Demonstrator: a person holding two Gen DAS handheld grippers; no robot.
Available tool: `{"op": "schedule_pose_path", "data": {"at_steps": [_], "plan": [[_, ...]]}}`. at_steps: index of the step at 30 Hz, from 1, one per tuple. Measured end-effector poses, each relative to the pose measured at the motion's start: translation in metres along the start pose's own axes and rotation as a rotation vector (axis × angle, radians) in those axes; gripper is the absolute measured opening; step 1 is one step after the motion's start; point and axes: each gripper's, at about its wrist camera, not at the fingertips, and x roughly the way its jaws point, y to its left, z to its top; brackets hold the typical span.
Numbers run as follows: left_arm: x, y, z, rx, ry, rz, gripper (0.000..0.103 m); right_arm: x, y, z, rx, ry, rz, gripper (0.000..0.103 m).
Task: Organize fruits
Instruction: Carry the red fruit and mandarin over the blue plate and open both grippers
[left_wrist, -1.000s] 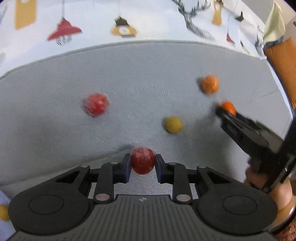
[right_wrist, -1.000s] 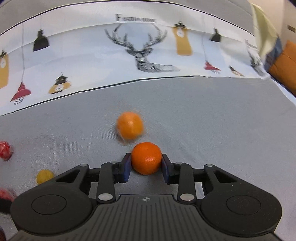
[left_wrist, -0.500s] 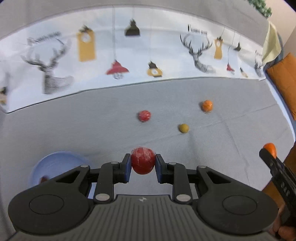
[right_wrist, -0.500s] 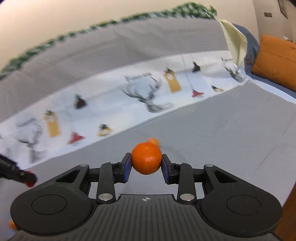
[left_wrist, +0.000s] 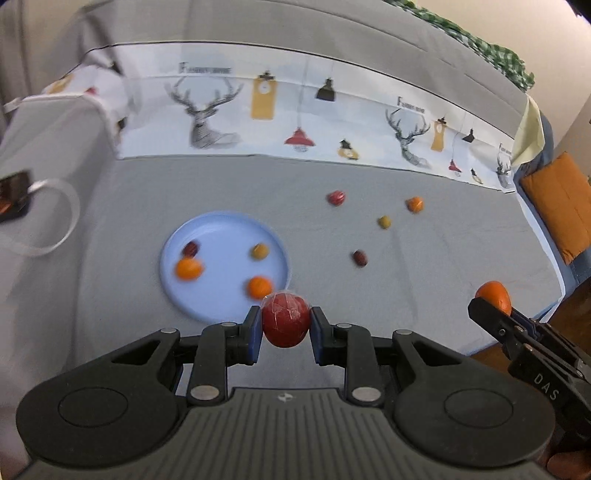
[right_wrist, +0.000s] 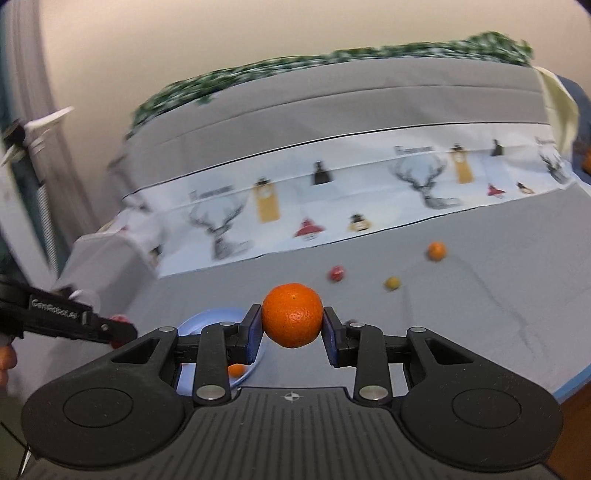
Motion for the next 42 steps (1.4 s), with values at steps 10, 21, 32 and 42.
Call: {"op": "schedule_pose_path", "data": {"at_steps": [10, 21, 32, 42], "plan": [[-0.051, 0.041, -0.062, -0.020, -0.046, 0.040, 0.030, -0.041, 0.082, -0.048, -0.137, 0.008, 0.091, 0.035], [-0.067, 0.059, -0.068, -0.056, -0.078, 0.042, 0.030, -0.045, 0.106, -0.045, -0.180, -0.005, 0.119, 0.035], [-0.047, 0.073, -0.050, -0.073, -0.057, 0.050, 0.030, -0.022, 0.107, -0.045, -0.182, 0.049, 0.096, 0.035], [-0.019, 0.081, -0.022, -0.071, -0.040, 0.079, 0.030, 0.020, 0.100, -0.047, -0.166, 0.132, 0.081, 0.035]]}}
